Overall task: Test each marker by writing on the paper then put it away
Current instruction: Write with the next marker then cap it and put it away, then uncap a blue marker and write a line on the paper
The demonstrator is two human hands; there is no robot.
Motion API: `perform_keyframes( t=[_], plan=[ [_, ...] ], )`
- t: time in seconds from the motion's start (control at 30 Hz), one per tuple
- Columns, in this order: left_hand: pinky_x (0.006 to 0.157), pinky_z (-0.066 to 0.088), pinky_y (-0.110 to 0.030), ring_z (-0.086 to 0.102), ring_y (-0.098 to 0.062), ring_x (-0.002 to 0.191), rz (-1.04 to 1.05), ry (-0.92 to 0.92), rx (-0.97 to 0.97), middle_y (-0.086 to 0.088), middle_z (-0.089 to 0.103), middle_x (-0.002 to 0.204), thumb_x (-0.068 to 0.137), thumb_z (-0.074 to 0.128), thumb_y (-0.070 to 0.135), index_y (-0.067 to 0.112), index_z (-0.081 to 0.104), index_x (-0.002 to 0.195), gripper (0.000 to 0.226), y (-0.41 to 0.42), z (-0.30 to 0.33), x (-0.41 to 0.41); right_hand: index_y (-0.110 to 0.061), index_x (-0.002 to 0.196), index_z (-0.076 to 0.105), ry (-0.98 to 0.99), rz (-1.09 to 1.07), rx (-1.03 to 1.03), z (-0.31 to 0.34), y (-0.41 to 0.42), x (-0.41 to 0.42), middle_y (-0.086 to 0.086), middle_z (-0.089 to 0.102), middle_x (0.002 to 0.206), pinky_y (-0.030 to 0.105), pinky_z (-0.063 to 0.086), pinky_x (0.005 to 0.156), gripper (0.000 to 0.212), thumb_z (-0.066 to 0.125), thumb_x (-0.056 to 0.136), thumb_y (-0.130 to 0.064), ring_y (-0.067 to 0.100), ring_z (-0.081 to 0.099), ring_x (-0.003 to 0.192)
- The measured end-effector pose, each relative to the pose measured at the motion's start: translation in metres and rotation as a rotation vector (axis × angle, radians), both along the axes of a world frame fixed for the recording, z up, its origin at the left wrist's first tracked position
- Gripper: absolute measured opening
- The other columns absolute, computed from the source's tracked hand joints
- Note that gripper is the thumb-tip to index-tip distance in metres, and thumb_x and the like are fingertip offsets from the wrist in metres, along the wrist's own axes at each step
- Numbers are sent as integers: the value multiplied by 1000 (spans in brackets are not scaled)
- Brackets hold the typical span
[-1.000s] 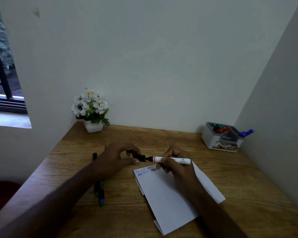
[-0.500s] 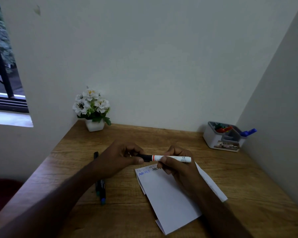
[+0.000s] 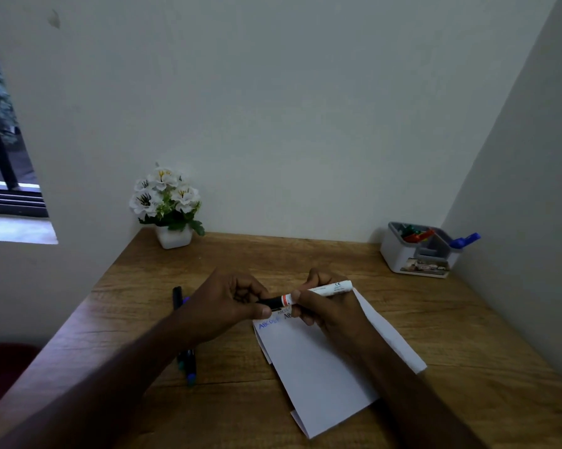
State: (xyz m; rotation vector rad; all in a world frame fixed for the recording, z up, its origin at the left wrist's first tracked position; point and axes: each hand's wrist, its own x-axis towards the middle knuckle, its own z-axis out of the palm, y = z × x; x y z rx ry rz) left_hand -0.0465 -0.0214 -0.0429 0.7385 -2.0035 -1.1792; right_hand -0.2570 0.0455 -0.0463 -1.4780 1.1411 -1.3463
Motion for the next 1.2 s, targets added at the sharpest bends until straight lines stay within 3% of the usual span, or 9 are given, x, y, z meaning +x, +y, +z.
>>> perform_keyframes(
  t=[0.23, 0.33, 0.4, 0.57, 0.67, 0.73, 0.87, 1.0, 1.2],
  plan=[
    [70, 56, -21, 73, -19, 79, 148, 133, 72, -9, 76, 84, 69, 82, 2, 2, 72, 92, 25, 3, 10, -20, -16, 103, 75, -39, -148, -66, -9, -6, 11, 1, 75, 90, 32, 52, 73, 13, 69, 92, -15, 15, 66, 85],
    [71, 56, -20, 72, -13, 80, 154, 12, -2, -4, 76, 83, 71, 83, 10, 7, 72, 92, 25, -5, 8, -31, -12, 109, 70, -143, -219, -100, -2, -6, -4, 6, 76, 103, 32, 52, 82, 18, 56, 99, -10, 22, 70, 100],
    [67, 51, -15, 69, -6, 77, 215, -95, -118, -1, 75, 80, 72, 84, 19, 11, 73, 89, 22, -14, 8, -44, -13, 106, 68, -183, -290, -81, 3, -3, -13, 3, 74, 91, 30, 51, 75, 20, 51, 100, -6, 18, 69, 90],
    [64, 48, -20, 65, -3, 68, 166, -240, -260, 3, 72, 74, 76, 79, 26, 16, 73, 79, 12, -33, 27, -91, -15, 89, 60, 410, -511, -228, 11, -7, -58, -8, 51, 71, 22, 36, 59, 15, 52, 96, -4, 4, 47, 62],
    [62, 46, -10, 66, -4, 71, 114, -301, -310, 5, 72, 76, 77, 78, 26, 16, 74, 84, 12, -41, 41, -130, -15, 117, 61, 589, -528, -294, 26, -2, -97, -9, 56, 83, 21, 38, 63, 21, 52, 99, -8, 0, 52, 73],
    [61, 44, -7, 66, -5, 72, 81, -324, -338, 3, 73, 78, 78, 78, 26, 16, 74, 84, 12, -46, 49, -158, -20, 134, 47, 668, -489, -237, 42, 4, -127, -5, 58, 89, 17, 37, 59, 31, 49, 103, -19, 0, 53, 72],
    [63, 44, -9, 64, 1, 67, 19, -347, -401, 7, 71, 74, 79, 75, 19, 16, 74, 82, 4, -54, 63, -212, -17, 104, 40, 722, -659, -210, 78, 13, -193, -4, 56, 76, 24, 40, 49, 17, 55, 100, -24, 9, 55, 61],
    [72, 53, -21, 67, -8, 76, -35, -354, -450, 1, 72, 83, 81, 73, 17, 12, 74, 88, 9, -59, 74, -258, -15, 93, 62, 841, -984, -199, 118, 14, -252, 5, 65, 76, 29, 44, 55, 18, 66, 93, -32, 16, 58, 64],
    [70, 51, -21, 60, 0, 71, -96, -382, -488, 4, 67, 79, 83, 73, 23, 10, 73, 89, 14, -62, 75, -291, -7, 98, 74, 1026, -1046, 65, 136, -15, -303, 12, 71, 89, 23, 43, 54, 23, 73, 87, -27, 19, 62, 71]
  ],
)
